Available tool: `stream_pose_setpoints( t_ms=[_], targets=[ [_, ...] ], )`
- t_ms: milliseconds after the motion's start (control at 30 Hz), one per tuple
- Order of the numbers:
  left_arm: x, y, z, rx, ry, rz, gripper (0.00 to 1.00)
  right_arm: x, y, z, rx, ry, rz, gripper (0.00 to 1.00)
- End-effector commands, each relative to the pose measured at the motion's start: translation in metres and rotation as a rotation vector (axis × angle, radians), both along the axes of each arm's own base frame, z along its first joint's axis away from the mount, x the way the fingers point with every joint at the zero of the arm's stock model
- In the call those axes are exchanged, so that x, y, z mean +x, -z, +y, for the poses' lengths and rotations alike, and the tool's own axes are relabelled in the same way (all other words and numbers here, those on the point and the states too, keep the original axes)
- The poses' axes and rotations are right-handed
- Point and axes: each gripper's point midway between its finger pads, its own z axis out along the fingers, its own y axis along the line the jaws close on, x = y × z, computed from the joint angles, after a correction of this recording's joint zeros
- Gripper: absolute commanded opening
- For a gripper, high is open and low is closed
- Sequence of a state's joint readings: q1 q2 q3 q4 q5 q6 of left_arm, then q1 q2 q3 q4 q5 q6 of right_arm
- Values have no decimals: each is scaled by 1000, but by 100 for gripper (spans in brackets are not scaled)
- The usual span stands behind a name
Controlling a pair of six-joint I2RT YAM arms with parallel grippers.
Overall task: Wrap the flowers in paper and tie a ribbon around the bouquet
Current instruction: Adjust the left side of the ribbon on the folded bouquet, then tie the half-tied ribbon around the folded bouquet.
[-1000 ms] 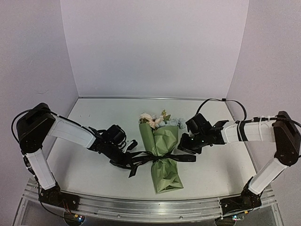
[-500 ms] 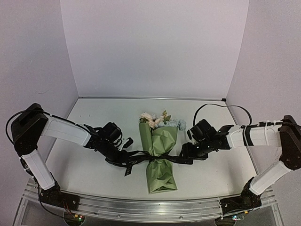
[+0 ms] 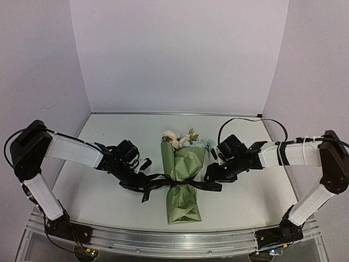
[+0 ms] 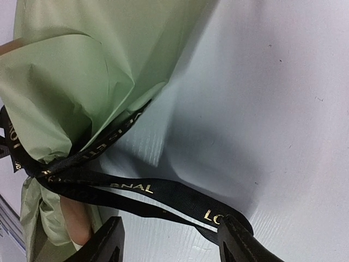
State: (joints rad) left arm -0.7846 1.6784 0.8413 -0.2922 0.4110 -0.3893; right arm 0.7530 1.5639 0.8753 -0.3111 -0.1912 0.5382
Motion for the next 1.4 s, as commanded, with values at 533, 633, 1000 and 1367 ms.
stream_pose_setpoints(
  t_ms=[533,633,1000,1367],
  targets=[
    [25,-82,-11,-196,-64,-139,53,-18,11,-12,-78,-2,11,67],
    [44,-85,2,-144,-174,-189,57,-18,12,-18,-99,14,5,69],
    [53,-38,76,57,-534,-91,61,-25,32,-29,-142,49,49,62],
    [54,-16,39,-52,-455,11,62,-24,38,-22,-119,95,79,45]
  ],
)
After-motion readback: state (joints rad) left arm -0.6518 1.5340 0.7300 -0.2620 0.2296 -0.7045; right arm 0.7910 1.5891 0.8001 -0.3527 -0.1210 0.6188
